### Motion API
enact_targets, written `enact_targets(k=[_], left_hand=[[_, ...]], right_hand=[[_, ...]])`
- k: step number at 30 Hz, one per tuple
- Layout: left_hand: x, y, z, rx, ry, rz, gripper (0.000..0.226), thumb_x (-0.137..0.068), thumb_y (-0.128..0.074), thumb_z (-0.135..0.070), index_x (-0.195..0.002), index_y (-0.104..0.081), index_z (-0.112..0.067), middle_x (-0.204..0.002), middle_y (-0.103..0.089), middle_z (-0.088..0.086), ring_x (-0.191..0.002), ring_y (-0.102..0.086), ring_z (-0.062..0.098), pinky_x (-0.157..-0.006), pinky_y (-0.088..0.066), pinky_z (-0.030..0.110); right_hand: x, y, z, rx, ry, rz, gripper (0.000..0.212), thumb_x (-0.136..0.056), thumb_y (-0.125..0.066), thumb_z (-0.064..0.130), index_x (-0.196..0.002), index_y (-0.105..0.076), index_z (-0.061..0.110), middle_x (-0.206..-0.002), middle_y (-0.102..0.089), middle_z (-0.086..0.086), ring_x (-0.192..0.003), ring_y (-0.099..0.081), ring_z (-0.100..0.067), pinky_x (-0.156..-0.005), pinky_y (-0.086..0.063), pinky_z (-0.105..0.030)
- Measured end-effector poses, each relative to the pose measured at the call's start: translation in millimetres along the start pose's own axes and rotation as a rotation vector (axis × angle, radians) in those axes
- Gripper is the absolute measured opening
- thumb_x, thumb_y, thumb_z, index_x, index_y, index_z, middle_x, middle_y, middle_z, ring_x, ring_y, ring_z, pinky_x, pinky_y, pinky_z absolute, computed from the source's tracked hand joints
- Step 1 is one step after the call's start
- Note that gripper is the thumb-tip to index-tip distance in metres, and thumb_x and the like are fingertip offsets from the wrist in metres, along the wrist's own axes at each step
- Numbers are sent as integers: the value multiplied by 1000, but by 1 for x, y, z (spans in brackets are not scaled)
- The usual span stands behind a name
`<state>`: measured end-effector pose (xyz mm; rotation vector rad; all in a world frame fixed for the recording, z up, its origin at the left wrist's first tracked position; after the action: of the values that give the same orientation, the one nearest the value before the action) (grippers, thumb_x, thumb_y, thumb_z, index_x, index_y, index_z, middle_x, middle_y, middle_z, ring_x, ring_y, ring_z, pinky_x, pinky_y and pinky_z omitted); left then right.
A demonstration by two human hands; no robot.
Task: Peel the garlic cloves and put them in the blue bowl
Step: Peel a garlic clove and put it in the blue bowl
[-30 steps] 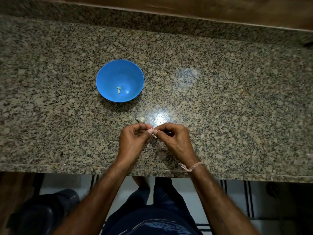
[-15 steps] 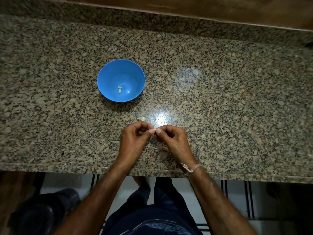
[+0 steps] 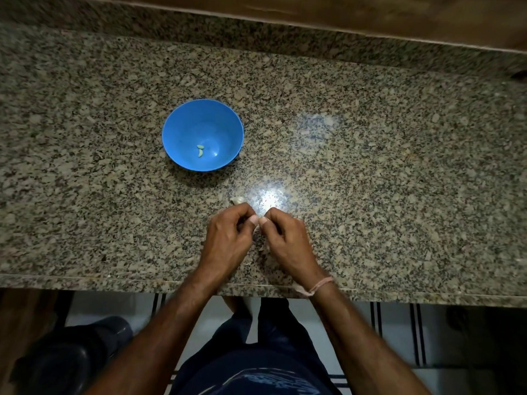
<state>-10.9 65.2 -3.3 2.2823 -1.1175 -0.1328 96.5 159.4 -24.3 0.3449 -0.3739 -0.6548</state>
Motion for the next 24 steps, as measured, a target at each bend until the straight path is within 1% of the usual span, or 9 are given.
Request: enact_targets(k=[2,6,11,13,16,18,20,22,24], left_hand=[[-2,-3,-2,-55,-76,49,19,-102,-57,-13,-84,-55,-16,-75,-52,-10,-68,-48,5,-59,-33,16],[-3,-7,1,-22,-155,89,21,-104,-53,-10,-84,-51,-17,-81,-50,-7,-74,-49,9,-62,-36,25],[-4,-7,0,-18,-195,80,19,-102,-57,-6,-85,-54,-14,-81,-50,-8,-73,-48,7,-62,-33,18],[-6,-7,1,26,-140,94,21,-104,-54,-9,-84,-53,-14,-78,-52,-6,-70,-48,6,-61,-34,20],[-7,-9,5,162,60,119,25,-109,-49,-22,-85,-53,-13,-75,-57,6,-66,-47,7,-60,-37,25],[-5,-12,10,238,156,118,28,-110,-46,-31,-90,-55,-13,-83,-58,14,-73,-50,10,-66,-40,30],[-5,-13,13,308,208,105,31,-110,-46,-35,-94,-57,-11,-83,-57,12,-78,-51,14,-70,-42,35],[-4,-12,14,371,236,105,33,-110,-47,-35,-94,-55,-7,-76,-49,2,-73,-45,16,-68,-38,37],[-4,-12,15,433,257,121,36,-110,-48,-34,-97,-54,-2,-77,-45,3,-72,-41,17,-66,-35,39]], right_hand=[[3,-5,-9,-320,-246,102,27,-106,-57,25,-82,-55,13,-70,-50,5,-58,-43,-5,-54,-40,-17],[8,-17,-17,-828,-585,261,30,-106,-54,21,-76,-59,15,-64,-49,3,-57,-42,-10,-56,-40,-23],[10,-28,-17,-1099,-808,317,30,-102,-51,18,-72,-53,17,-61,-41,5,-53,-37,-9,-53,-36,-21],[10,-25,-14,-1059,-730,307,29,-104,-53,22,-76,-57,16,-65,-46,4,-56,-41,-9,-55,-39,-21],[4,-10,-10,-628,-383,137,27,-106,-59,28,-88,-66,9,-76,-61,-1,-68,-54,-12,-65,-48,-25],[-1,-2,-8,-385,-206,35,23,-102,-65,27,-95,-69,6,-86,-69,-5,-78,-64,-20,-73,-56,-32],[-4,2,-6,-310,-122,-1,15,-99,-70,24,-99,-72,10,-93,-74,-6,-88,-71,-24,-81,-61,-37],[-2,5,-4,-283,-75,-22,11,-98,-72,22,-100,-73,11,-93,-74,-2,-88,-72,-19,-80,-61,-32],[-1,7,0,-256,-38,-21,9,-97,-73,19,-99,-75,11,-90,-74,1,-85,-71,-14,-76,-58,-25]])
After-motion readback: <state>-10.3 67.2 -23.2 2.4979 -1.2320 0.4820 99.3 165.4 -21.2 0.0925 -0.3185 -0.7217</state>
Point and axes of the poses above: each hand's wrist, its own x-axis away from the middle knuckle, its own y-axis out of the back of the hand, z = x × y, the point moved 5 cm from there along -x, towards the middle knuckle
